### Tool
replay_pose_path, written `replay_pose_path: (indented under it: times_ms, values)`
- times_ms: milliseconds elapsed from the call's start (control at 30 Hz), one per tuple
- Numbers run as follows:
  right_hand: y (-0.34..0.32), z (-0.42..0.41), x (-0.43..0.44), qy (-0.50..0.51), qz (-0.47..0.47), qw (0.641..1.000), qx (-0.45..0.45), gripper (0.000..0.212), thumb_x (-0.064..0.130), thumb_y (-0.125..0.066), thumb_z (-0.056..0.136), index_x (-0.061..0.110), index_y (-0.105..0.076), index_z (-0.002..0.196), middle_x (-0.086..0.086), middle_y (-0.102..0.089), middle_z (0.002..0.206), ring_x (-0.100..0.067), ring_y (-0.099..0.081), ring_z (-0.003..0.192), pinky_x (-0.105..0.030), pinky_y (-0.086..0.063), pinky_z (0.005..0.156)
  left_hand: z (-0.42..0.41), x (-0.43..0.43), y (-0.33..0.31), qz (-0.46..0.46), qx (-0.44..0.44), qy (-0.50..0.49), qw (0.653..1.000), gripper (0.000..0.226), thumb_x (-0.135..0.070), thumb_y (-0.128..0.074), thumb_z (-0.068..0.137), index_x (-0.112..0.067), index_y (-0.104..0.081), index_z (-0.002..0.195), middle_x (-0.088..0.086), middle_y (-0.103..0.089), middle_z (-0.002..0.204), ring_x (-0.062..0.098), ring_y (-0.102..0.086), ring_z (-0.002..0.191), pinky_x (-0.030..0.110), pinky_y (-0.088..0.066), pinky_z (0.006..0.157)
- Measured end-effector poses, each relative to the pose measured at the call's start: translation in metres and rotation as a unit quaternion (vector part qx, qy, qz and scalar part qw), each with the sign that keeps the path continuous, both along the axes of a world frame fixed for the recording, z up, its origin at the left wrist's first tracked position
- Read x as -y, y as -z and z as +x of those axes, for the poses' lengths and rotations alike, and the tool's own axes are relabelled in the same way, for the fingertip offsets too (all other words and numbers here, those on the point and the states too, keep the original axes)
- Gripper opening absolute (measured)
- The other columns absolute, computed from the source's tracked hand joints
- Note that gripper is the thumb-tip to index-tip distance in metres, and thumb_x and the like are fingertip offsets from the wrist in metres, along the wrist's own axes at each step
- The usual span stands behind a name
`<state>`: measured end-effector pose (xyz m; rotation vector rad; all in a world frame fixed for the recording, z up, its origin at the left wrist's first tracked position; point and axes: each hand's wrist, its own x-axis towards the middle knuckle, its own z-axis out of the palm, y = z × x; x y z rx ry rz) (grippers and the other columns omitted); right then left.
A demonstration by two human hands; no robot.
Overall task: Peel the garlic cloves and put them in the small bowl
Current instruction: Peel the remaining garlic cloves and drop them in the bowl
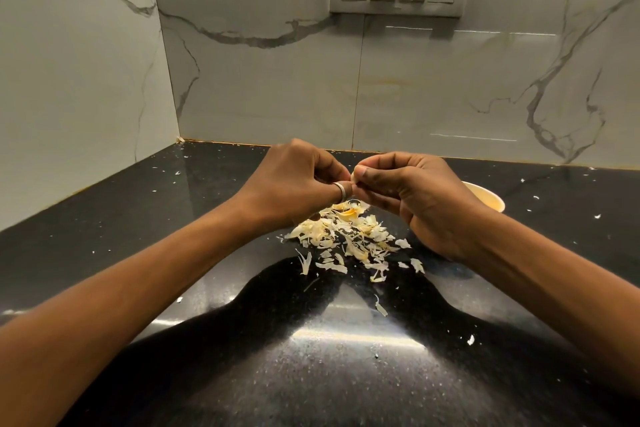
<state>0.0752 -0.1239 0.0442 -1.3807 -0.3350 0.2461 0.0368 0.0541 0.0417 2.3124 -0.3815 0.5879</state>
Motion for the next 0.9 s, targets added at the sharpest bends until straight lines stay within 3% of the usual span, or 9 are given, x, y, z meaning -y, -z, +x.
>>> replay_pose_path:
  times_ms: [133, 267, 467, 733, 900]
  values:
    - [-0.0005, -0.0018, -0.0001, 0.002, 0.004, 1.000, -0.001, 0.012, -0.004, -0.069, 0.084, -0.005, -0.068, 0.097, -0.017, -0.076, 0.084, -0.022, -0.076, 0.078, -0.025, -0.062, 0.068, 0.0006, 0.0000, 0.0049, 0.069, 0.082, -0.010, 0.994, 0.013, -0.021, -0.075, 0.088, -0.012, -0.079, 0.096, -0.017, -0.064, 0.069, -0.007, -0.061, 0.056, 0.016, -0.055, 0.058]
    - [-0.0008, -0.0028, -0.0005, 0.001, 0.002, 1.000, 0.006, 0.013, -0.005, -0.069, 0.085, -0.007, -0.067, 0.097, -0.018, -0.075, 0.085, -0.023, -0.076, 0.079, -0.025, -0.062, 0.071, 0.0009, 0.0005, 0.0060, 0.096, 0.111, -0.017, 0.989, 0.011, -0.020, -0.074, 0.088, -0.013, -0.079, 0.096, -0.014, -0.064, 0.070, -0.006, -0.061, 0.058, 0.017, -0.055, 0.060]
    - [0.0008, -0.0036, -0.0012, 0.000, -0.004, 1.000, 0.010, 0.015, -0.006, -0.069, 0.085, -0.008, -0.068, 0.100, -0.015, -0.075, 0.082, -0.020, -0.075, 0.075, -0.023, -0.060, 0.067, 0.0006, 0.0014, 0.0076, 0.109, 0.118, -0.038, 0.986, 0.009, -0.023, -0.073, 0.087, -0.016, -0.079, 0.089, -0.020, -0.058, 0.064, -0.005, -0.054, 0.053, 0.012, -0.041, 0.057]
    - [0.0035, -0.0020, -0.0037, -0.023, -0.003, 1.000, 0.000, 0.011, -0.006, -0.065, 0.089, -0.004, -0.071, 0.098, -0.014, -0.073, 0.083, -0.018, -0.072, 0.075, -0.025, -0.061, 0.068, 0.0010, -0.0021, 0.0062, 0.084, 0.109, -0.049, 0.989, 0.008, -0.024, -0.073, 0.085, -0.018, -0.074, 0.079, -0.010, -0.065, 0.064, 0.005, -0.061, 0.057, 0.027, -0.053, 0.057]
    - [0.0018, -0.0014, -0.0034, -0.044, 0.008, 0.998, -0.038, 0.017, -0.006, -0.059, 0.093, -0.002, -0.072, 0.104, -0.019, -0.074, 0.095, -0.022, -0.075, 0.083, -0.027, -0.062, 0.072, 0.0003, -0.0038, 0.0011, 0.043, 0.087, -0.052, 0.994, 0.006, -0.016, -0.072, 0.087, -0.015, -0.074, 0.081, -0.008, -0.067, 0.068, 0.008, -0.064, 0.057, 0.032, -0.059, 0.060]
